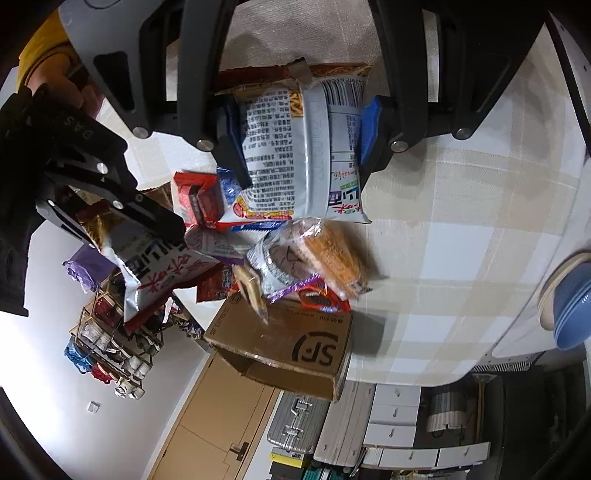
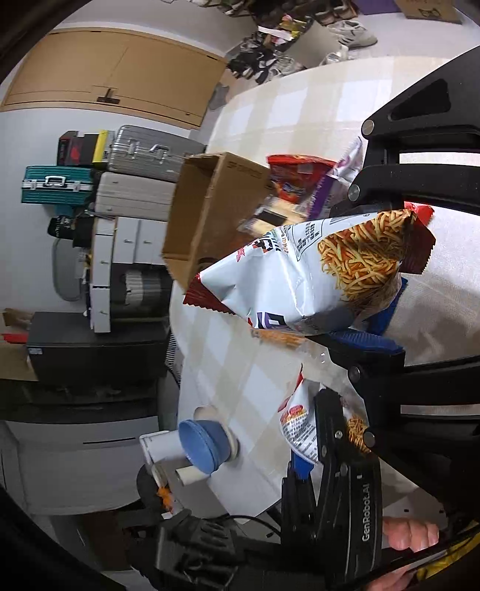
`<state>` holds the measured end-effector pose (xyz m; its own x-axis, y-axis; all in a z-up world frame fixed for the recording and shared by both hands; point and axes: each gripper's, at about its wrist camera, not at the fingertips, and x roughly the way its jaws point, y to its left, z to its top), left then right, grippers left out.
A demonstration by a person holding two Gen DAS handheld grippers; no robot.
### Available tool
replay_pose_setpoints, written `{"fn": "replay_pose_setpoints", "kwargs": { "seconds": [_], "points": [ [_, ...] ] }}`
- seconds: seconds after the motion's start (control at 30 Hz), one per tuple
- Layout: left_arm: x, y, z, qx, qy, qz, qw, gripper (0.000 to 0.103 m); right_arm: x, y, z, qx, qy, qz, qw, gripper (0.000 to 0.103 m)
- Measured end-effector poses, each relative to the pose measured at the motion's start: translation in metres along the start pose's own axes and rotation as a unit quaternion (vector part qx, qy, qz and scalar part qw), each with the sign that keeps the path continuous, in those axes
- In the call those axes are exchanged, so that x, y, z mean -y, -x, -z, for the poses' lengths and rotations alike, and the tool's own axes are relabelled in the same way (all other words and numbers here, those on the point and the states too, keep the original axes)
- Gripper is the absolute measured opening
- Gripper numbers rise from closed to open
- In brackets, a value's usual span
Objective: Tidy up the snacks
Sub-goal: 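Lift both white snack bags and carry them over the cardboard box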
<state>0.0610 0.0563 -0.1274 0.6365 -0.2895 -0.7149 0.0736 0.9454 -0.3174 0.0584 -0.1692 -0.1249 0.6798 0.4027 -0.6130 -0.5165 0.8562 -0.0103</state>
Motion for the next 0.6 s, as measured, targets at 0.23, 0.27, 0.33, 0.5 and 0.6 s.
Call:
{"fn": "replay_pose_setpoints", "kwargs": {
  "seconds": [0.23, 0.27, 0.33, 0.5, 0.6],
  "points": [
    [0.008, 0.014, -0.027, 0.009, -0.017, 0.008, 0.9998, 0.046, 0.013, 0.023, -0.03, 0.032, -0.013, -0.019, 0.999, 0.045],
    [0.01, 0.017, -0.036, 0.014, -0.023, 0.008, 0.9996, 0.046, 0.019, 0.027, -0.037, 0.037, -0.019, -0.026, 0.999, 0.045],
    [0.014, 0.021, -0.053, 0.022, -0.033, 0.008, 0.9992, 0.046, 0.03, 0.031, -0.051, 0.046, -0.031, -0.038, 0.998, 0.045],
    [0.021, 0.023, -0.104, 0.038, -0.055, 0.011, 0.9977, 0.047, 0.074, 0.039, -0.103, 0.07, -0.073, -0.071, 0.992, 0.045],
    [0.022, 0.019, -0.136, 0.044, -0.056, 0.015, 0.9973, 0.047, 0.095, 0.033, -0.131, 0.074, -0.091, -0.079, 0.99, 0.045]
  ]
}}
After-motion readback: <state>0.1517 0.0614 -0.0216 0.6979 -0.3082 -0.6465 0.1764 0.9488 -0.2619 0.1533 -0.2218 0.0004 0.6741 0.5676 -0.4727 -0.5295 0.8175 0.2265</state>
